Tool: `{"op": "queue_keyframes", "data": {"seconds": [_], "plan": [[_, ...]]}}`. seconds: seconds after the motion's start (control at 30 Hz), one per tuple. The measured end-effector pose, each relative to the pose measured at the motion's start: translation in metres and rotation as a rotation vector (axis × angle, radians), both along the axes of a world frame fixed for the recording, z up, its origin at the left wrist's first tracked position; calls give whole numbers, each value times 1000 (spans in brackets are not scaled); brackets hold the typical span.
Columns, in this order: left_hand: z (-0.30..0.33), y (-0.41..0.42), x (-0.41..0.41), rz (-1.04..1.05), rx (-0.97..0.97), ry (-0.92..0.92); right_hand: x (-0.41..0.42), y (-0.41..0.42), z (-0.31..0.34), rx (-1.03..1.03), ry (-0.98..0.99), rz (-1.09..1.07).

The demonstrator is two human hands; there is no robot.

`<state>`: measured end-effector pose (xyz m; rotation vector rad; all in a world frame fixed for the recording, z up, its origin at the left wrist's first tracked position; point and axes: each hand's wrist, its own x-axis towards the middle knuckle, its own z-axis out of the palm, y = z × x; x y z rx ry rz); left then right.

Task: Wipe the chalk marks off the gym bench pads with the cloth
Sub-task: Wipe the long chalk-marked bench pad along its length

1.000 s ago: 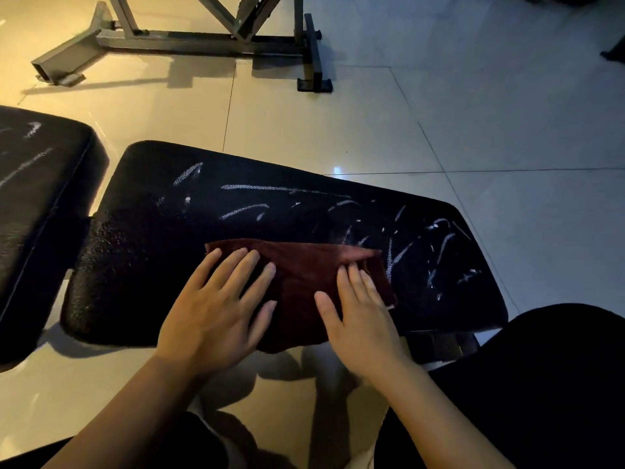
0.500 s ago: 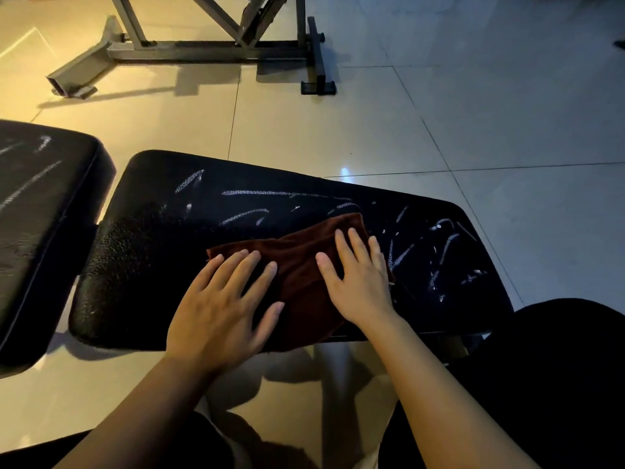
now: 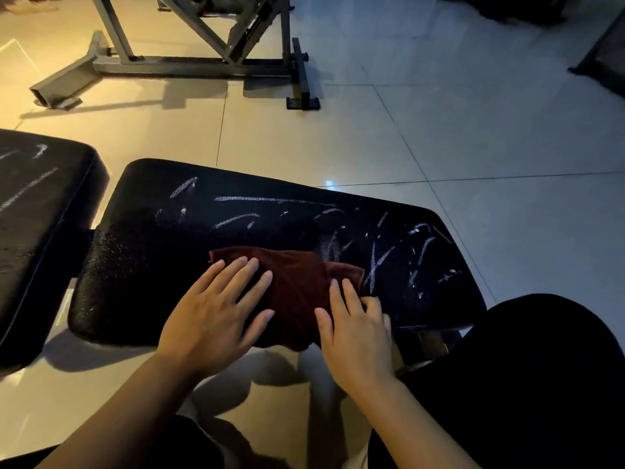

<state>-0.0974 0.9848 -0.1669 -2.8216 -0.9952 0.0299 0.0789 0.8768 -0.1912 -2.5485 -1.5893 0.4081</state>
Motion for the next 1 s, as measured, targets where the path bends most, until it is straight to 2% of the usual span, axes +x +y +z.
{"op": "queue_keyframes", "data": {"seconds": [0.1, 0.3, 0.53, 0.67, 0.8, 1.0], "plan": [[-1, 0, 0, -1, -9, -7, -2, 7, 7, -63, 12, -6], [0, 1, 5, 26, -24, -2, 10, 42, 7, -49, 203, -86], [-2, 5, 27, 102, -37, -4, 41, 90, -1, 4, 171, -104], [-3, 6, 25, 71, -17, 24, 33, 53, 7, 36, 172, -50], [-6, 6, 24, 48, -7, 28, 18, 18, 13, -63, 126, 17], [-5, 3, 26, 53, -18, 3, 60, 81, 1, 17, 98, -74]]}}
